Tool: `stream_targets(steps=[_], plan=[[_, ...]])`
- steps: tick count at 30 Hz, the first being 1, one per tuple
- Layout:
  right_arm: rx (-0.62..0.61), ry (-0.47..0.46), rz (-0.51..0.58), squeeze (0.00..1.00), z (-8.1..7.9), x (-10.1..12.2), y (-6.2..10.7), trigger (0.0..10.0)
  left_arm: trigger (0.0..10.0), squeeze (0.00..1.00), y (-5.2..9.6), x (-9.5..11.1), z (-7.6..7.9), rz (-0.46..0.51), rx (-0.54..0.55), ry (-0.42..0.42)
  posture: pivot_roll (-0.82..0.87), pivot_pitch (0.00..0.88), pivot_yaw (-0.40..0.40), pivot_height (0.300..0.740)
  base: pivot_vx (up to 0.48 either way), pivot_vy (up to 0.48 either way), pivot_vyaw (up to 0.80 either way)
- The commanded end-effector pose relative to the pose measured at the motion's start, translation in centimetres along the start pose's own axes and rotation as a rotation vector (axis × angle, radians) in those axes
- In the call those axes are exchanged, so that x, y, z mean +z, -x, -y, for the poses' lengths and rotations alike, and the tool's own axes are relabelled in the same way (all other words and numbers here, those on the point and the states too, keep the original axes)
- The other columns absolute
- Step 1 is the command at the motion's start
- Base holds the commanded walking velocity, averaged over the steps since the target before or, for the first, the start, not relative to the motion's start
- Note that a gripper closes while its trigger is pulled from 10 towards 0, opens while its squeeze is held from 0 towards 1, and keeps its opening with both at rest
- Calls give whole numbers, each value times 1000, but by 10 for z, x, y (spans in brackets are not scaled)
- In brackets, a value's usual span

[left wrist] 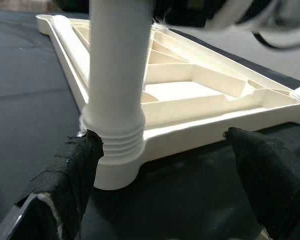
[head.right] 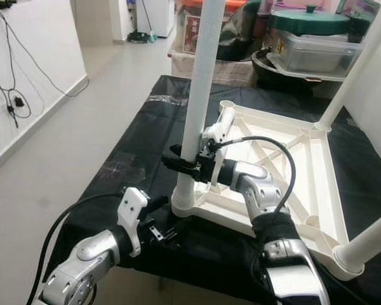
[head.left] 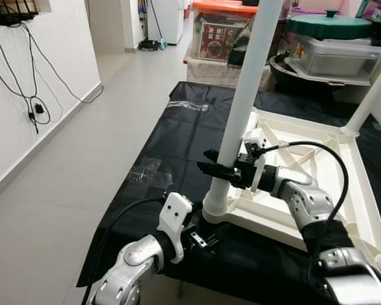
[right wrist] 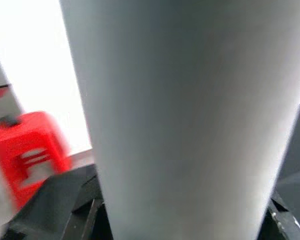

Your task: Building children table

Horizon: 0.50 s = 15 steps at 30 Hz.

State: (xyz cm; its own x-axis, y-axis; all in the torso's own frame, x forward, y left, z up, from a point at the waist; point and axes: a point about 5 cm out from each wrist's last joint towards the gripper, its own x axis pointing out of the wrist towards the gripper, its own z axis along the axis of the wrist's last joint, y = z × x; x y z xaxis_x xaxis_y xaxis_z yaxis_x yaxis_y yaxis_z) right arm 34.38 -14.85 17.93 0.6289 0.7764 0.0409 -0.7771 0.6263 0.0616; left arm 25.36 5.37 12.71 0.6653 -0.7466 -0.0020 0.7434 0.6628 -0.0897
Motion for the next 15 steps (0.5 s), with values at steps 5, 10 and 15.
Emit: stream_targets(steps=[5, 10, 15], plan=[[-609, -47, 32, 0, 24, -6, 28, 0, 10000, 0, -5, -7, -3, -16, 2, -9, 81, 0, -59, 740, 0, 0, 0], [-1219, -77, 44, 0, 12, -18, 55, 0, 10000, 0, -11, -9, -6, -22, -9, -21, 55, 0, -43, 740, 0, 0, 0], [-1331, -124, 66, 0, 1, -22, 54, 0, 10000, 0, -12, -9, -6, -22, -8, -30, 55, 0, -41, 740, 0, 0, 0]])
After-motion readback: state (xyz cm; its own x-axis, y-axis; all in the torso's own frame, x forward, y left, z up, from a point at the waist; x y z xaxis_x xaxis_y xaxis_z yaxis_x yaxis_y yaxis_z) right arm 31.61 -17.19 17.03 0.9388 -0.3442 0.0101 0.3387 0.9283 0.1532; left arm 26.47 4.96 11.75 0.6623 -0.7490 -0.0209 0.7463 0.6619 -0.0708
